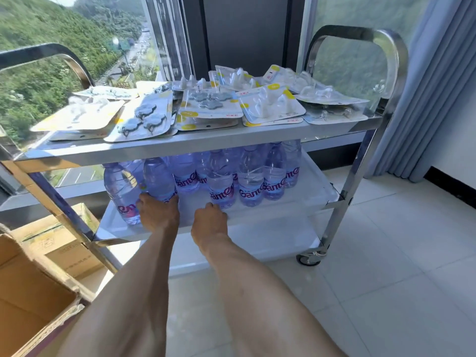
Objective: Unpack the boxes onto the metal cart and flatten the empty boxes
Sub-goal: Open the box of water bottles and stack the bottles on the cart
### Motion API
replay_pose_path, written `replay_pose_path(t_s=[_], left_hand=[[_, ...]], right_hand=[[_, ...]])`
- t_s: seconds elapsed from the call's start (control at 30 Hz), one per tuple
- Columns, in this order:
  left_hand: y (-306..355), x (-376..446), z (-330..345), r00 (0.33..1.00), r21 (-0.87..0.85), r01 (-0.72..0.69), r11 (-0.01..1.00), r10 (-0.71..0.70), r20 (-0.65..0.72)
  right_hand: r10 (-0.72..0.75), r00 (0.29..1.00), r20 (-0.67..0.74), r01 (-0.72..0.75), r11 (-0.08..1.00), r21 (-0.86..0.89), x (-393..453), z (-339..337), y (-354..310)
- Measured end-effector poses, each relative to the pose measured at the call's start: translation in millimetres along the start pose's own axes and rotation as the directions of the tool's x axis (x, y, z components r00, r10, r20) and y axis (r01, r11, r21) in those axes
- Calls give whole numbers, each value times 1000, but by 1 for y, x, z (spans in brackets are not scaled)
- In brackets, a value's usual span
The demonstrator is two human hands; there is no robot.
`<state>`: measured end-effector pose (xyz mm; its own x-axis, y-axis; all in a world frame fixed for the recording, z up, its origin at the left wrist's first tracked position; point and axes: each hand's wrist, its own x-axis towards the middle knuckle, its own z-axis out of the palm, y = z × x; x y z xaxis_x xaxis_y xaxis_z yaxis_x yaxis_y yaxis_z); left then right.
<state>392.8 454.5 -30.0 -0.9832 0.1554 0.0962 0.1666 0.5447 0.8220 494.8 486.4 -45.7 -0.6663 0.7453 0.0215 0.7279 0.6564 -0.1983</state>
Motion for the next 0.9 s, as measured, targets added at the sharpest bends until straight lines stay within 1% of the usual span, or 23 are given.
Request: replay_pose_path(t_s=[0.1, 0.17, 0.27, 0.37, 0.43, 0.53, 0.67, 0.77, 0.9], left_hand=[[-2, -2, 5, 1000, -29, -14, 999, 14, -15], [-3, -2, 7, 999, -28, -53, 998, 53, -1], [-12, 1, 6, 992, -41, -124, 991, 126, 28], [-20, 1, 2, 967, -95, -231, 968, 239, 86], [-23, 2, 0, 950, -120, -258, 959, 274, 148], [-20, 0, 2, 918, -179, -289, 940, 325, 225], [-11, -2, 15, 905, -223, -227, 948, 290, 313], [-5, -7, 24, 887, -285, -195, 938, 293, 357], [-3, -7, 30, 892, -306, -183, 934, 288, 347]], right_hand=[[-2, 1000, -22, 2, 1000, 13, 5, 1, -1], [-7, 999, -36, 8, 1000, 21, 6, 2, 0], [-58, 994, -90, 56, 998, -22, 6, 5, 1], [-77, 991, -113, 72, 996, -47, 7, 1, -2], [-83, 991, -105, 79, 996, -43, 11, -1, -3], [-43, 990, -133, 43, 999, -4, 13, -5, -2], [-27, 985, -168, 35, 998, 43, 13, -5, 0], [-14, 978, -208, 34, 995, 92, 18, -8, 3], [-5, 973, -230, 38, 989, 140, 22, -9, 6]])
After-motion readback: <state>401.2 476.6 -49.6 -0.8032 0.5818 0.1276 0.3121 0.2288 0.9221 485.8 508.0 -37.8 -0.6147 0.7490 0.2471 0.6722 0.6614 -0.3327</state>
